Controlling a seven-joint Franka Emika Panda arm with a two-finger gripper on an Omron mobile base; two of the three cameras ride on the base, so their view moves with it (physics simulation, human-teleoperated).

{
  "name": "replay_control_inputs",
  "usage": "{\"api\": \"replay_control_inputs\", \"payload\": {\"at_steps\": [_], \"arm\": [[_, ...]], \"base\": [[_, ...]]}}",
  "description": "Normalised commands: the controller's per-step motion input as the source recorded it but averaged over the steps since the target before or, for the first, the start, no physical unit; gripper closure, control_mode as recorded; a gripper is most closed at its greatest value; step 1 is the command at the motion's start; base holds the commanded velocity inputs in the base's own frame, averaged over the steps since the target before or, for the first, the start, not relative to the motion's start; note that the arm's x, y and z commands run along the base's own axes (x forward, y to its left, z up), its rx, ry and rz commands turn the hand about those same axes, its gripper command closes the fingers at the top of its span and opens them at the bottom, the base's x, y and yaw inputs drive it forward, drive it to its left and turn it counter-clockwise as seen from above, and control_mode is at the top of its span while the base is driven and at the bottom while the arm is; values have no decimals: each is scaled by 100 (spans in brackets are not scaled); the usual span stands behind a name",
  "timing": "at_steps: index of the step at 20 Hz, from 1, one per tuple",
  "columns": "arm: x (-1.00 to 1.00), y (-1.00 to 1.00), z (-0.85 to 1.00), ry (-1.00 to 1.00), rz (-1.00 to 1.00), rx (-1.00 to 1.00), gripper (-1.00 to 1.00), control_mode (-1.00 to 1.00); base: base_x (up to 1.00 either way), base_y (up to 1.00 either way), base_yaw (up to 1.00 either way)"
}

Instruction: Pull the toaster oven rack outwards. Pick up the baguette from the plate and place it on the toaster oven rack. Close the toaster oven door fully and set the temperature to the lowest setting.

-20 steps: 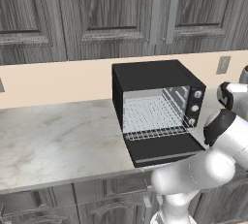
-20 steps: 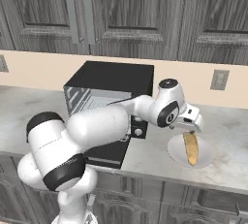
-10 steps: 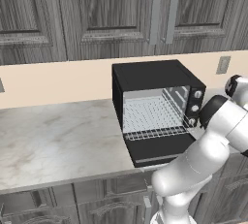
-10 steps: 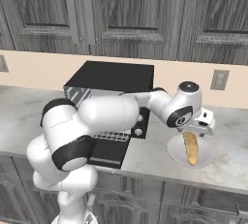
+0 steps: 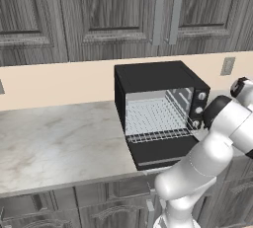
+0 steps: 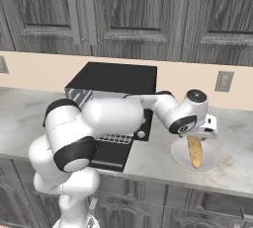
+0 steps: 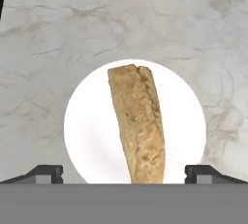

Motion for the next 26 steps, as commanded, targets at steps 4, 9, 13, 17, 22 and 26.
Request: {"api": "replay_control_inputs", "payload": {"at_steps": [4,9,13,17,22,26], "arm": [[9,0,-34,6,3,-3,-100,-100],[33,0,-36,12,0,-4,-100,-100],[20,0,-26,0,1,0,-100,-100],[2,-5,0,0,0,0,-100,-100],[0,-12,0,0,0,0,-100,-100],[0,-24,0,0,0,0,-100,-100]], "base": [[0,0,0],[0,0,0],[0,0,0],[0,0,0],[0,0,0],[0,0,0]]}}
